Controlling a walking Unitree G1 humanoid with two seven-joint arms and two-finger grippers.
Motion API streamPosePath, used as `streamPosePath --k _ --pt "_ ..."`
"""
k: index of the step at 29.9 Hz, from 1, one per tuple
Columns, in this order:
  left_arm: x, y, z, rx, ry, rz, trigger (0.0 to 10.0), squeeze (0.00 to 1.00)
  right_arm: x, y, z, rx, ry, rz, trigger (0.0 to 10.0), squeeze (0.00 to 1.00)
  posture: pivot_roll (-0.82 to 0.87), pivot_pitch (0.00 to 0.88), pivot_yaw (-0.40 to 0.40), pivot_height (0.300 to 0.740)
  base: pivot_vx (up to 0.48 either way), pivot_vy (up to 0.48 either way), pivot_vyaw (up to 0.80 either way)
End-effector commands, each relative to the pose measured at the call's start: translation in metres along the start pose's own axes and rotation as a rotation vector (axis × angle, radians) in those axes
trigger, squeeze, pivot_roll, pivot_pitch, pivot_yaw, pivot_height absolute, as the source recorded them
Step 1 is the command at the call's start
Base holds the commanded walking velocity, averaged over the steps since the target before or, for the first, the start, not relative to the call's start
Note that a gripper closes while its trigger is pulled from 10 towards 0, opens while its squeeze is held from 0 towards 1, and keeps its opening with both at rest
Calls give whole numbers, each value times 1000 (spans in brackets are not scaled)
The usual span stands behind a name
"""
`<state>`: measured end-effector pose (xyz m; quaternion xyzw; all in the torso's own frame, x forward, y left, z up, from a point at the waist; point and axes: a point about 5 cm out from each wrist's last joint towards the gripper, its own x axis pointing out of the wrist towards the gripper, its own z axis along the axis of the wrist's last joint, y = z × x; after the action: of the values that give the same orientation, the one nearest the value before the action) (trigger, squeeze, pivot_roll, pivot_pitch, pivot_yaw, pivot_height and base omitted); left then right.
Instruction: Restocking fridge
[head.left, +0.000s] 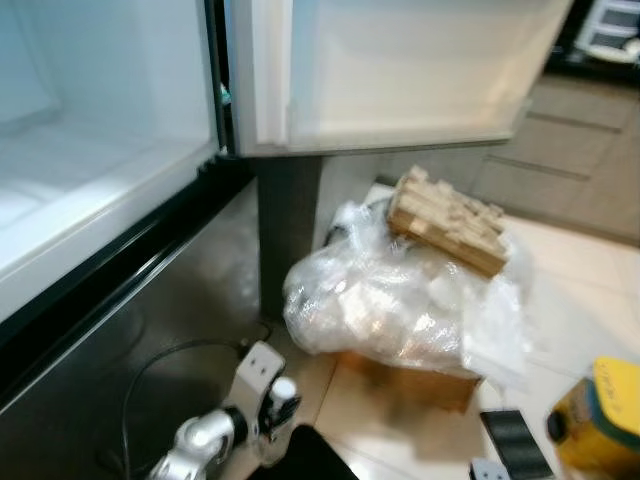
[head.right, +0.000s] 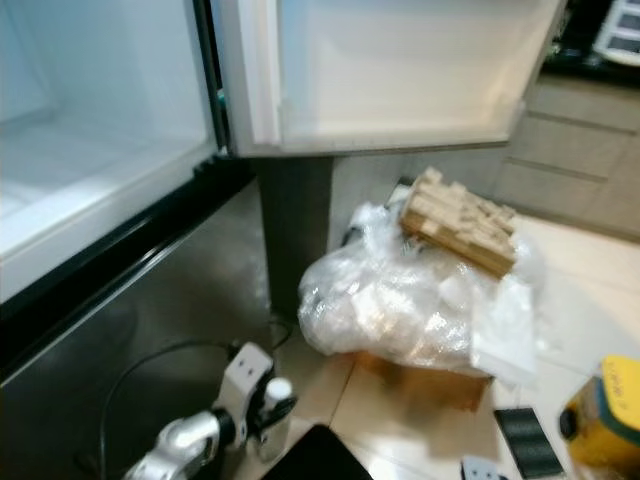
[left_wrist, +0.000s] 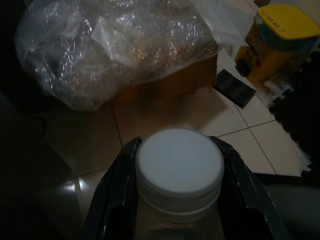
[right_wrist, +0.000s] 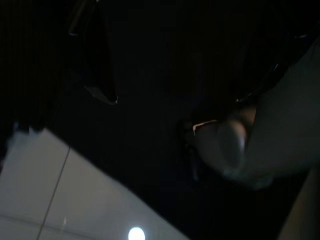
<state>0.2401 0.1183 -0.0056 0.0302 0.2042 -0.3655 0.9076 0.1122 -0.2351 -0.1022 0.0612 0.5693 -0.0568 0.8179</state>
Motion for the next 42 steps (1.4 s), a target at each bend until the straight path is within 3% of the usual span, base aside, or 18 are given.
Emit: streamPosePath --k 1,13,24,30,36,42 --pt "5 0 9 2 -42 -6 10000 0 0 -2 6 -5 -14 -7 10000 0 2 0 3 740 0 -465 -788" --pt "13 7 35 -12 -162 26 10000 0 0 -2 7 -6 -20 -7 10000 0 -1 0 3 740 0 -105 -200" --pt "13 10 35 -28 -170 52 10000 0 0 -1 8 -34 -24 1 10000 0 -4 0 -2 740 0 0 0" --pt "14 10 33 -54 -178 65 10000 0 0 -2 12 -50 -31 4 10000 0 -5 0 -8 740 0 0 -764" --pt "14 11 35 -46 -186 72 10000 0 0 -3 15 -56 -44 4 10000 0 -6 0 -8 740 0 0 0" --pt "16 11 39 -45 -208 77 10000 0 0 0 18 -66 -55 14 10000 0 -6 0 -6 740 0 -466 0"
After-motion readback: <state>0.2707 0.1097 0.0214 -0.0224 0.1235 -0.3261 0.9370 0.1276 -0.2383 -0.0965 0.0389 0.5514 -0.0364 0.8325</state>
